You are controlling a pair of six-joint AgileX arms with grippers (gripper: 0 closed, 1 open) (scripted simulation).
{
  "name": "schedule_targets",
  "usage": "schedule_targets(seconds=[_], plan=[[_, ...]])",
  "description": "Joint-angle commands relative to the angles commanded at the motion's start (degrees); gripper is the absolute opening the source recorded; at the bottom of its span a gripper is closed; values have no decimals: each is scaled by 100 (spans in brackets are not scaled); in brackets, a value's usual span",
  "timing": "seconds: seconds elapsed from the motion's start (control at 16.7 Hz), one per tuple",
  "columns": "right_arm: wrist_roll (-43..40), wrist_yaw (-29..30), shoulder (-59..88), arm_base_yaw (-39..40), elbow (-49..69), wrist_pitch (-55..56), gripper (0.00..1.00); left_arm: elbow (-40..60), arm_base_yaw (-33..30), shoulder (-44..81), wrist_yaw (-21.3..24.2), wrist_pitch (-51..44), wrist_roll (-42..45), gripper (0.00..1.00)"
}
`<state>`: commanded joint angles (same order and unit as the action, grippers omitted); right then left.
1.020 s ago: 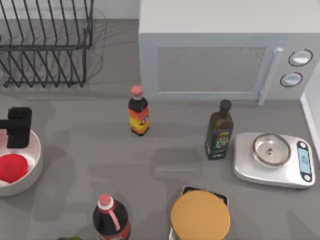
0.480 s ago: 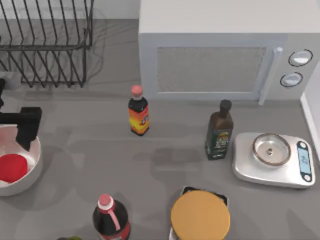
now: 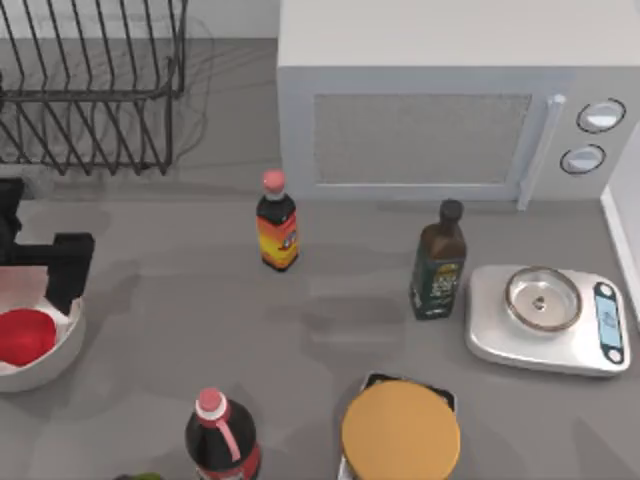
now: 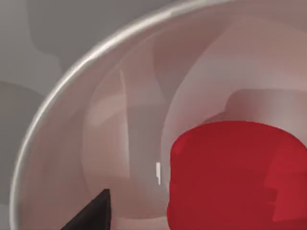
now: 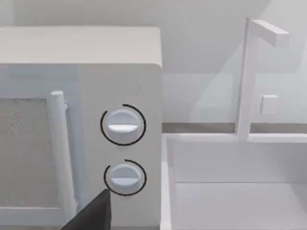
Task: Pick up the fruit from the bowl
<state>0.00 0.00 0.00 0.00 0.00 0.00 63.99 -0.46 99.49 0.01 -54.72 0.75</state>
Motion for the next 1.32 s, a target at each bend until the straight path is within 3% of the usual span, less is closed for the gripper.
schedule_targets(seconds=[0.36, 0.72, 1.32], plan=[[0, 0, 0, 0, 0, 0, 100, -858, 3, 720, 3, 1659, 22, 100], [0, 0, 0, 0, 0, 0, 100, -978, 3, 829, 3, 1829, 25, 100], [0, 0, 0, 0, 0, 0, 100, -978, 3, 829, 3, 1829, 25, 25]])
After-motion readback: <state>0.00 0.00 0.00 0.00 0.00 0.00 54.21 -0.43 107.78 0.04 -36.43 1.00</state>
